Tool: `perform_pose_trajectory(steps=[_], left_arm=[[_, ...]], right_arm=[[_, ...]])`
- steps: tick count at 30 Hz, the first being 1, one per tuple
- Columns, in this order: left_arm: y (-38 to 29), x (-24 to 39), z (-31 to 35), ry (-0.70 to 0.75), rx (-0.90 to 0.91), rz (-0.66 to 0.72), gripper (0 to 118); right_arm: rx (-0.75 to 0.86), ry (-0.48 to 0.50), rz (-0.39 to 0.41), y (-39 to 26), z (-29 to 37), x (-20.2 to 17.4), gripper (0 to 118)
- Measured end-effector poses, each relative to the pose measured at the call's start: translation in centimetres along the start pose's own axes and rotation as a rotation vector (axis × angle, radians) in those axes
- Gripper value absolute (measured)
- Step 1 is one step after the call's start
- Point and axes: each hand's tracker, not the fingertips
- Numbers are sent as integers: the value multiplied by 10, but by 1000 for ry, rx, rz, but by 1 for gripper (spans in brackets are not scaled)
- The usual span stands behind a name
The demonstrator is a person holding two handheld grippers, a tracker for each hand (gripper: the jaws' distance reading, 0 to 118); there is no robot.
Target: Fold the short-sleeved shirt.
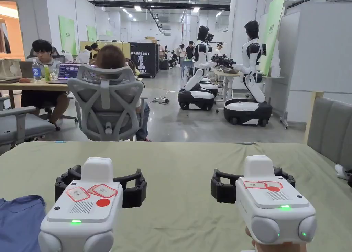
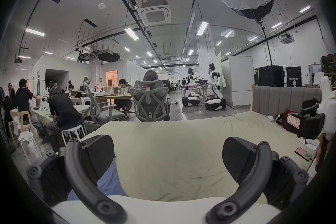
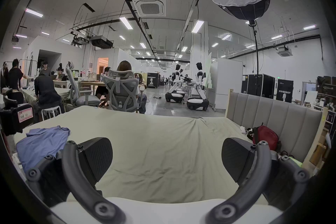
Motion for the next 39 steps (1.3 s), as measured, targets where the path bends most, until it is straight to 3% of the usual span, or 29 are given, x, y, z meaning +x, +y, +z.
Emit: perform_pose_trajectory(steps=[39], left_arm=[[-5, 1, 2, 5, 1, -1, 118]], right_arm=[[-4, 7, 22, -7, 1, -5, 118]])
